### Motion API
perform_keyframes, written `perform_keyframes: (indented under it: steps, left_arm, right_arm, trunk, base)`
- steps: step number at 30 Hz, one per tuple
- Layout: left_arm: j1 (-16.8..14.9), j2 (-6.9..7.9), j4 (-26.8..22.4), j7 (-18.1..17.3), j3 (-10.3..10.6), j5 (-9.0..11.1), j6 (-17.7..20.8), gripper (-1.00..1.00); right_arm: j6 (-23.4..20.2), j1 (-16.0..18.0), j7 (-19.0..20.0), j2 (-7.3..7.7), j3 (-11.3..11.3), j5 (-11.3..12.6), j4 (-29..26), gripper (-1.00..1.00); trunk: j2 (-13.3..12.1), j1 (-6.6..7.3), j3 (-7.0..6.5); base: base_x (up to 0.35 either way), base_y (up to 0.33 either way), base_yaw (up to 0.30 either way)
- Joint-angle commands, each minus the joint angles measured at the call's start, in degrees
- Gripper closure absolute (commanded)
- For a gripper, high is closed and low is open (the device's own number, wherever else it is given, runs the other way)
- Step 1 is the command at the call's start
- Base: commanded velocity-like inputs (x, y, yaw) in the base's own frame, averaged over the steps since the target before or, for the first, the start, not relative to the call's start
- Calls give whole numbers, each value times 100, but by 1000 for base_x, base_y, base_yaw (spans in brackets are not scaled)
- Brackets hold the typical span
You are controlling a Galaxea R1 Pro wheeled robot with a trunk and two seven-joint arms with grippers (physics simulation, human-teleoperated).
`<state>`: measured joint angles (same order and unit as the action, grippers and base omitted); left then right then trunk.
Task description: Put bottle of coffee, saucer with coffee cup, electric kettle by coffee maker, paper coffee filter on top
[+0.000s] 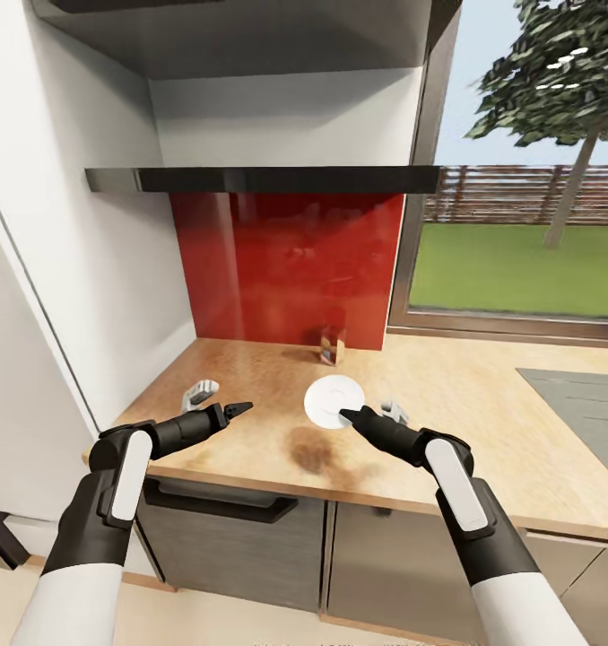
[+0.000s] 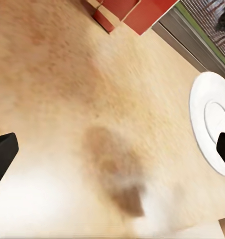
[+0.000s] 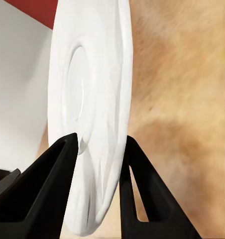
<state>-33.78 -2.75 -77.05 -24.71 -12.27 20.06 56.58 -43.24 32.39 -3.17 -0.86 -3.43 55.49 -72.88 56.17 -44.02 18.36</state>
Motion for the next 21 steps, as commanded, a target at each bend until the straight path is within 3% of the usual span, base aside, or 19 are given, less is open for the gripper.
perform_keyframes:
  steps: [1, 15, 21]
  left_arm:
    - [-6, -6, -3, -43, -20, -28, 36, -100]
    - [-6, 2, -394, -86, -19, -19, 28, -100]
    - [-6, -12, -418, -87, 137, -19, -4, -100]
  right_arm:
    - [-18, 4, -35, -1, 1, 41, -5, 100]
    - [-10, 4, -26, -2, 6, 41, -42, 100]
    - [-4, 4, 234, -2, 1, 41, -153, 100]
  trunk:
    - [5, 0, 7]
    - [5, 0, 7]
    - [5, 0, 7]
  base:
    - [-44, -33, -138]
    - [-3, -3, -250]
    - [0, 0, -209]
